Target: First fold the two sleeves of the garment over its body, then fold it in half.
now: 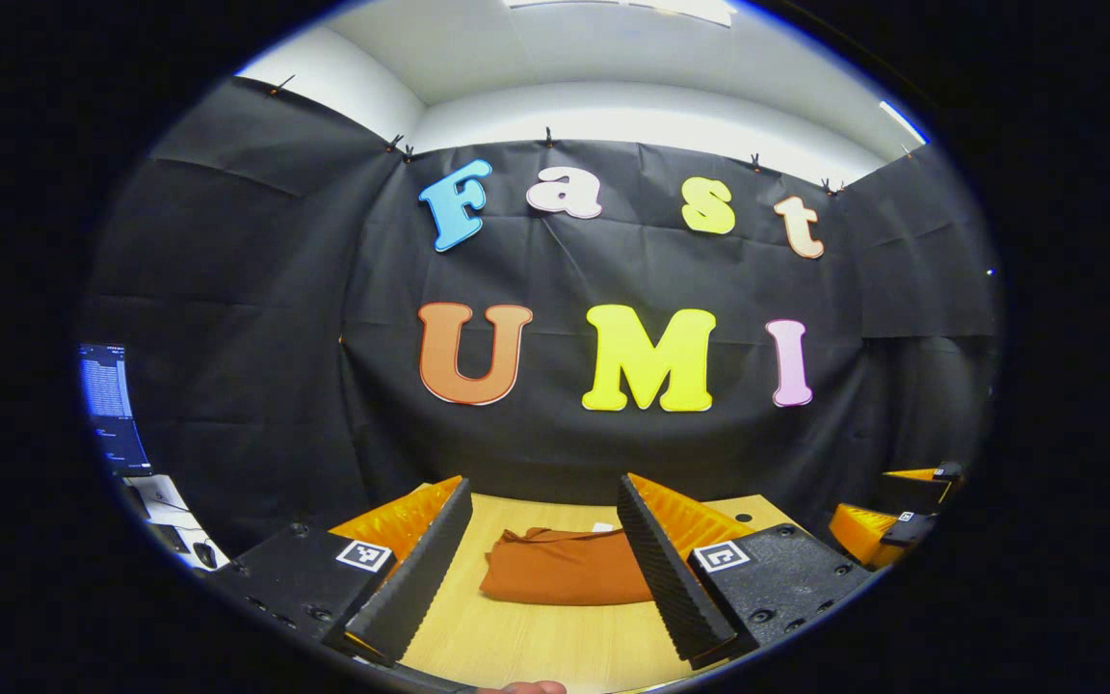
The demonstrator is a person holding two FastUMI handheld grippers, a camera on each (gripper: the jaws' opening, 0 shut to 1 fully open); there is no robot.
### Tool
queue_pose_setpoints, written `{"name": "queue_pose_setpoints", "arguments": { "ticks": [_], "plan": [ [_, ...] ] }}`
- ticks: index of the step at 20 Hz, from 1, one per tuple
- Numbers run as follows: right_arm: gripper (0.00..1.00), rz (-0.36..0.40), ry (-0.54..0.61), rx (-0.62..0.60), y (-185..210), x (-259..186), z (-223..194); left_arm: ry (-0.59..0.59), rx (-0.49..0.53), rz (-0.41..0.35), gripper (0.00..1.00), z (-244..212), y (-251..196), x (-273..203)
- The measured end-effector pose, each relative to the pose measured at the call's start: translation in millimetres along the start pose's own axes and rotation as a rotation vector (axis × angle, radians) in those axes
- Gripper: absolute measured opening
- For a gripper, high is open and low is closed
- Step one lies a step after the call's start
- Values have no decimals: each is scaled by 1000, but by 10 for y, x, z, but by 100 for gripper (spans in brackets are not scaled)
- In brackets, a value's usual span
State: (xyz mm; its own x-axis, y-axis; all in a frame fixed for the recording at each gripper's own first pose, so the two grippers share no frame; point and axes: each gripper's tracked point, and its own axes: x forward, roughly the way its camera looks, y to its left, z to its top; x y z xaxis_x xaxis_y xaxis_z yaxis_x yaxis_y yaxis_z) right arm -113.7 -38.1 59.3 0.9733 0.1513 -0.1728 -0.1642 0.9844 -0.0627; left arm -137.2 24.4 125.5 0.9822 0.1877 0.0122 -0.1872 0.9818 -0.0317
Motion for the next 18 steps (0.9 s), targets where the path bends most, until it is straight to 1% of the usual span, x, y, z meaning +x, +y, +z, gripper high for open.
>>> {"name": "queue_pose_setpoints", "arguments": {
  "ticks": [1, 2, 3, 4, 7, 10, 11, 12, 13, 14, 16, 17, 18],
  "plan": [
    [97, -7, 7, -4, -1, -49, -21, 5, 0, -2, 98, 3, -41, -40],
    [97, -2, 10, -5, 22, -93, -45, 6, 7, -7, 98, 1, -57, -64],
    [93, 3, 14, -4, 65, -133, -46, -4, 16, -10, 98, 25, -69, -84],
    [96, 10, 18, -6, 105, -157, -50, -9, 21, -17, 98, 47, -90, -91],
    [96, 7, 18, 7, 155, -160, -16, -5, 11, -42, 98, 23, -146, -133],
    [96, -7, -4, 7, 179, -166, 76, -2, 7, -62, 98, -16, -182, -87],
    [93, -7, -10, 7, 200, -162, 105, -3, 1, -68, 98, -20, -191, -85],
    [96, -12, -14, 8, 199, -161, 117, -4, -4, -77, 98, -21, -199, -70],
    [96, -20, -18, 11, 177, -150, 136, -7, -9, -82, 98, -20, -209, -43],
    [93, -26, -20, 16, 164, -133, 153, -11, -13, -89, 98, -24, -223, -22],
    [93, -45, -18, 25, 130, -117, 161, -13, -13, -98, 98, -23, -233, 11],
    [96, -51, -15, 29, 122, -103, 153, -12, -12, -102, 98, -34, -241, 29],
    [96, -59, -7, 28, 98, -88, 137, -12, -14, -106, 98, -37, -238, 41]
  ]
}}
